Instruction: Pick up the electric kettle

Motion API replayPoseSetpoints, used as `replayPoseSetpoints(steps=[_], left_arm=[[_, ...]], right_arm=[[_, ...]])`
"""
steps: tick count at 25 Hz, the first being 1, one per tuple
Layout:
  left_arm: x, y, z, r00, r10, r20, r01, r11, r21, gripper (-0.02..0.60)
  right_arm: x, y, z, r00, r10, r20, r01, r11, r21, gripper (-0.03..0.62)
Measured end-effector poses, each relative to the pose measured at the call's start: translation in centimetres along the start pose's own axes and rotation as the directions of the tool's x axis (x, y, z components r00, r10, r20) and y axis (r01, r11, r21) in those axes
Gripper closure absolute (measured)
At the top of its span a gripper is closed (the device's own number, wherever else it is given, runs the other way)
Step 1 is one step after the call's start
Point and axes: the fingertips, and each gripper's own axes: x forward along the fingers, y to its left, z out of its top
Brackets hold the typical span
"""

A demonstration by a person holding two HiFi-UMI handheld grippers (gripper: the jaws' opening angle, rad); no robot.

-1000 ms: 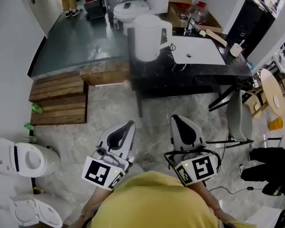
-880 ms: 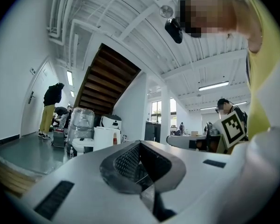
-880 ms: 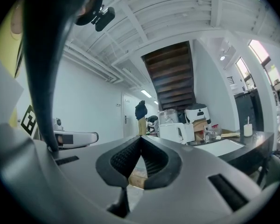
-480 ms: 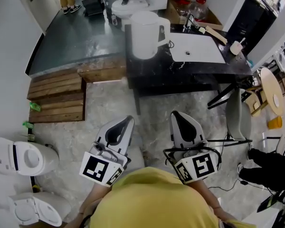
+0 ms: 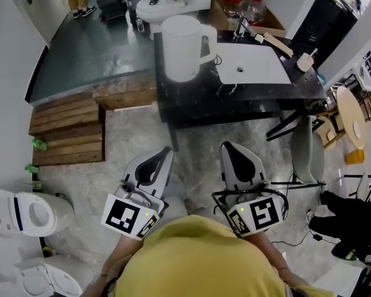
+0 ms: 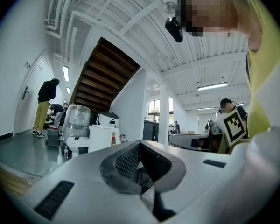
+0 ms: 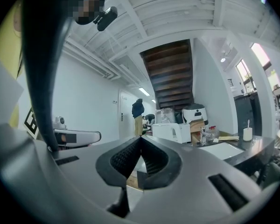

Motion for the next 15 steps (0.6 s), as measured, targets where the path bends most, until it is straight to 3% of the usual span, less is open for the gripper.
replayPoseSetpoints(steps=[15], left_arm=[[9.1,9.3,0.8,0.999,-0.037,-0.025,0.037,0.999,-0.024,0.572]], right_arm=[[11.4,-5.0,0.4,0.999,-0.035,-0.026,0.035,0.999,0.009,0.579]])
